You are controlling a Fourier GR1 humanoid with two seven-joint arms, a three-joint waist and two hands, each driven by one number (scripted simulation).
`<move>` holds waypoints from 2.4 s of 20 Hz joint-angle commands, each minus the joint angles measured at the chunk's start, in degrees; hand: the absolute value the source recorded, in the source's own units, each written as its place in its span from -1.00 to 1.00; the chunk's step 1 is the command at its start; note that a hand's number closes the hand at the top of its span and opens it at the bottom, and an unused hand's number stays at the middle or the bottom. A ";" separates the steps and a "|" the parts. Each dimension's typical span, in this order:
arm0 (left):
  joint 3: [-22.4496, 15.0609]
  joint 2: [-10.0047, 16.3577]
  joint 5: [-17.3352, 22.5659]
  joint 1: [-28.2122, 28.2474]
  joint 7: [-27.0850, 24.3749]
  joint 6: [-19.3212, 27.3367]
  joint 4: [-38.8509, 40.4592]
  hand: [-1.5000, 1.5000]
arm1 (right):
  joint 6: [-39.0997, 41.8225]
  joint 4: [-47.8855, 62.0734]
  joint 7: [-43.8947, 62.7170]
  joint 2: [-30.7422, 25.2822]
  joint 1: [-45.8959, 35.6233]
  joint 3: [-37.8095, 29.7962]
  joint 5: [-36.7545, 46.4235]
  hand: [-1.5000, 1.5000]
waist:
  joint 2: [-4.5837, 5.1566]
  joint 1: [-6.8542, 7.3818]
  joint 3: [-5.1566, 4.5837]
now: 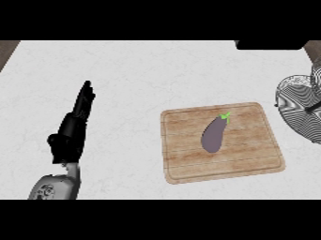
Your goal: Pick the cupcake from the cutting board and place it in the tiered basket
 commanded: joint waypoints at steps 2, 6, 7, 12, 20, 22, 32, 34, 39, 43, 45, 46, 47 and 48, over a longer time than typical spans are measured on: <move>0.54 -0.31 -0.60 -3.58 1.26 0.49 1.92 0.00 | -6.66 10.72 -4.61 -7.63 -0.21 0.56 1.93 1.00 | 0.14 -0.05 0.02; 0.16 -0.59 -0.11 -2.45 1.55 0.00 0.56 0.00 | -11.57 20.01 -10.86 -14.41 -1.56 -1.51 1.38 1.00 | 0.15 0.10 0.03; 2.40 0.70 0.97 -2.56 -1.22 -0.69 2.69 0.00 | -13.61 17.26 -10.08 -10.91 1.84 1.30 1.88 1.00 | 0.07 -0.08 0.02; 1.63 0.32 0.21 -4.93 1.53 -0.60 2.66 0.00 | -25.22 31.77 -18.43 -15.23 4.29 0.39 4.65 1.00 | 0.34 0.19 0.06; 0.27 -0.17 -0.03 -1.15 1.91 -0.56 -0.80 0.00 | -27.39 35.64 -12.45 -9.47 1.14 -7.47 -3.43 -1.00 | 0.04 0.00 0.03; -0.01 -1.18 -1.10 -1.05 1.04 0.99 0.62 0.00 | -29.14 34.34 -12.83 -7.82 1.95 -9.19 -5.92 -1.00 | 0.00 -0.17 0.03; 1.83 1.64 1.27 0.36 1.47 -1.97 -2.56 0.00 | -39.54 36.26 -13.73 -14.25 1.30 -24.45 -13.73 -1.00 | -0.07 -0.15 0.07; 0.15 -0.56 -1.24 0.43 1.13 0.71 -0.82 0.00 | -36.40 32.55 -11.18 -15.12 3.99 -28.21 -16.81 -1.00 | -0.25 -1.15 0.05; 1.96 1.07 0.50 3.04 -0.39 -0.50 -2.28 0.00 | -31.45 30.22 -13.38 -19.36 11.40 -41.42 -26.32 -1.00 | -0.54 -2.20 0.07; 1.93 0.39 0.95 2.65 -0.37 -0.44 -1.98 0.00 | -25.58 28.05 -18.28 -17.47 21.61 -51.67 -34.18 -1.00 | -0.57 -2.72 0.10; 2.25 0.61 1.62 1.14 1.60 -1.11 -2.07 0.00 | -22.19 29.54 -22.67 -18.86 26.26 -56.58 -37.75 -1.00 | -0.49 -2.96 0.11; 2.79 1.17 0.42 0.46 1.77 -0.06 -2.14 0.00 | -19.87 30.46 -22.48 -20.68 27.42 -58.82 -39.92 -1.00 | -0.44 -2.60 0.09; 0.11 -0.56 -1.59 2.76 1.84 1.26 -3.31 0.00 | -17.75 30.89 -24.31 -18.65 30.55 -61.54 -41.61 -1.00 | -0.61 -3.10 0.13; 3.17 1.11 1.74 0.14 3.27 -0.77 -3.24 0.00 | -14.81 32.54 -25.88 -20.60 32.86 -63.49 -43.51 -1.00 | -0.54 -3.08 0.10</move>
